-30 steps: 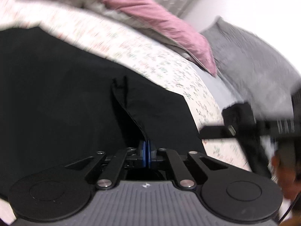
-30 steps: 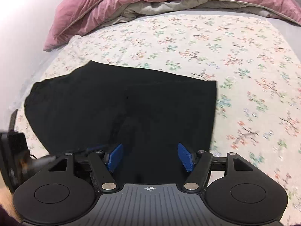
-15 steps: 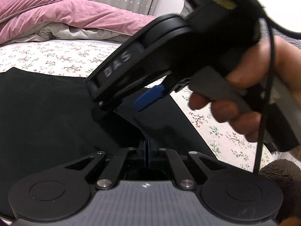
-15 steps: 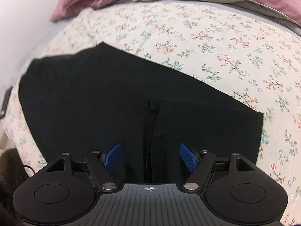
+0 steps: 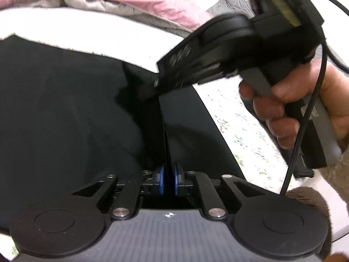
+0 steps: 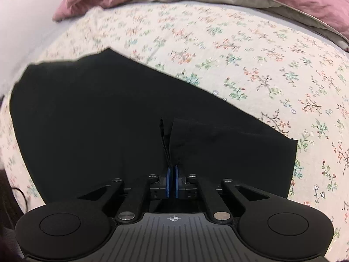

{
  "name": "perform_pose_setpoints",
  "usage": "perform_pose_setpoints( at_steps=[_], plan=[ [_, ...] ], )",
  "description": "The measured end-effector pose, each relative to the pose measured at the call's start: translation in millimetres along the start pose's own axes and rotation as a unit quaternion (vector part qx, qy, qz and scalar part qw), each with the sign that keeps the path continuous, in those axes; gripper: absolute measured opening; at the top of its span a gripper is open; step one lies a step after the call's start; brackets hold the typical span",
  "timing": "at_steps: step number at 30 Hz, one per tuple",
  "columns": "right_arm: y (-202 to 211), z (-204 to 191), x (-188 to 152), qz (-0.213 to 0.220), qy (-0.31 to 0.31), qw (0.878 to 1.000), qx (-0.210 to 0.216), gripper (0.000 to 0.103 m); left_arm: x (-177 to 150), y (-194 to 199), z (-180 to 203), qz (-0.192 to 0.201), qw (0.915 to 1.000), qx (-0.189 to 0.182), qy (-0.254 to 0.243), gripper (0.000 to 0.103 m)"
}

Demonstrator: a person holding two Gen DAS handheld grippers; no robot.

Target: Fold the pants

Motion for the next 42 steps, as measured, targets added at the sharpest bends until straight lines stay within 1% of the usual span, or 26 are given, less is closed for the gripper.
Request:
perform_pose_setpoints(
  at_steps=[3, 5, 6, 7, 9, 11, 12, 13, 14, 15, 16, 17, 18, 19, 23, 25, 26, 27, 28, 30, 31, 34, 39, 42],
  plan=[
    [11.2, 3.8, 5.8, 0.019, -0.015, 1.000, 0.010, 0.001, -1.6, 1.3, -0.3, -0.009, 1.0000, 0.001, -0.003, 0.031],
    [18.4, 3.5, 13.3, 0.035, -0.027, 0.999, 0.023, 0.000, -0.8, 3.7, -0.9, -0.013, 0.9999, 0.004, -0.006, 0.027],
    [21.1, 2.8, 17.1, 0.041, -0.032, 0.998, 0.028, 0.000, 2.4, 4.4, -2.2, -0.010, 0.9999, 0.003, -0.001, 0.026],
    [23.2, 2.0, 20.5, 0.042, -0.034, 0.998, 0.031, 0.000, 4.3, 6.0, -4.0, -0.009, 0.9999, 0.001, 0.006, 0.025],
    [21.5, 0.8, 24.4, 0.027, -0.036, 0.999, 0.020, 0.000, 5.2, 9.1, -4.4, -0.005, 0.9999, -0.001, 0.012, 0.025],
    [18.0, -2.8, 24.9, 0.004, -0.032, 0.999, 0.011, 0.011, 6.5, 10.2, -4.8, 0.004, 0.9999, -0.009, 0.013, 0.025],
    [16.6, -6.3, 24.0, -0.006, -0.025, 1.000, 0.011, 0.011, 5.9, 10.8, -4.4, 0.007, 0.9999, -0.010, 0.011, 0.025],
    [14.7, -10.4, 22.1, -0.018, -0.017, 1.000, 0.012, 0.014, 5.4, 9.5, -2.1, 0.008, 0.9999, -0.011, 0.008, 0.025],
    [12.8, -14.5, 20.1, -0.027, -0.013, 0.999, 0.016, 0.026, 3.6, 8.3, 1.1, 0.010, 0.9999, -0.010, 0.003, 0.025],
    [11.4, -18.6, 18.4, -0.032, -0.012, 0.999, 0.022, 0.035, 4.5, 9.7, 1.4, 0.011, 0.9999, -0.009, -0.002, 0.025],
    [9.1, -22.7, 16.7, -0.036, -0.011, 0.999, 0.025, 0.056, 4.4, 9.7, 2.9, 0.011, 0.9999, -0.008, -0.007, 0.025],
    [6.3, -26.9, 15.8, -0.039, -0.006, 0.999, 0.023, 0.063, 4.4, 9.0, 4.3, 0.012, 0.9999, -0.007, -0.010, 0.025],
    [4.5, -30.5, 14.3, -0.040, 0.003, 0.999, 0.018, 0.066, 4.4, 9.0, 5.5, 0.012, 0.9998, -0.008, -0.013, 0.024],
    [0.3, -35.4, 13.1, -0.045, 0.018, 0.999, 0.010, 0.066, 4.7, 8.8, 6.4, 0.014, 0.9998, -0.008, -0.015, 0.024],
    [-17.1, -47.2, 4.3, -0.066, 0.084, 0.994, -0.037, 0.063, 7.8, 11.2, 1.8, 0.016, 0.9998, -0.010, -0.010, 0.024],
    [-26.6, -51.0, -1.5, -0.079, 0.113, 0.989, -0.062, 0.059, 6.4, 13.7, 1.5, 0.016, 0.9997, -0.011, -0.011, 0.024],
    [-29.4, -50.9, -4.4, -0.083, 0.124, 0.986, -0.072, 0.056, 6.4, 13.9, 1.5, 0.017, 0.9997, -0.010, -0.012, 0.024],
    [-32.3, -50.2, -6.6, -0.086, 0.133, 0.984, -0.086, 0.042, 5.9, 14.0, 1.3, 0.016, 0.9998, -0.009, -0.011, 0.024],
    [-34.3, -49.0, -8.2, -0.088, 0.137, 0.982, -0.098, 0.026, 4.9, 13.9, 1.1, 0.016, 0.9998, -0.008, -0.012, 0.024],
    [-33.8, -46.6, -9.1, -0.084, 0.138, 0.982, -0.102, 0.010, 3.9, 16.0, -1.3, 0.011, 0.9999, -0.005, -0.012, 0.024],
    [-31.1, -43.8, -9.0, -0.079, 0.135, 0.983, -0.100, 0.005, 2.9, 15.1, -1.7, 0.006, 0.9999, -0.003, -0.011, 0.025],
    [-20.6, -34.2, -9.1, -0.065, 0.118, 0.987, -0.087, 0.001, 3.5, 7.9, -0.8, -0.022, 0.9997, -0.004, -0.007, 0.029],
    [-5.1, -17.0, -5.4, -0.038, 0.058, 0.996, -0.053, 0.000, 0.3, 6.7, -1.4, -0.040, 0.9992, -0.003, -0.007, 0.030],
    [4.9, -9.7, -1.6, -0.018, 0.022, 0.999, -0.030, 0.000, 4.4, 11.5, -4.2, -0.037, 0.9993, 0.003, -0.006, 0.024]
  ],
)
Point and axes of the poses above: each gripper's, at about its wrist camera, not at the fingertips, and y roughly against the way its jaws point, z to its right, x to its top, the point moved 7 cm from there along -y, roughly the way its jaws point, and after that the axes turned 3 degrees about z, right-handed, at the moved point
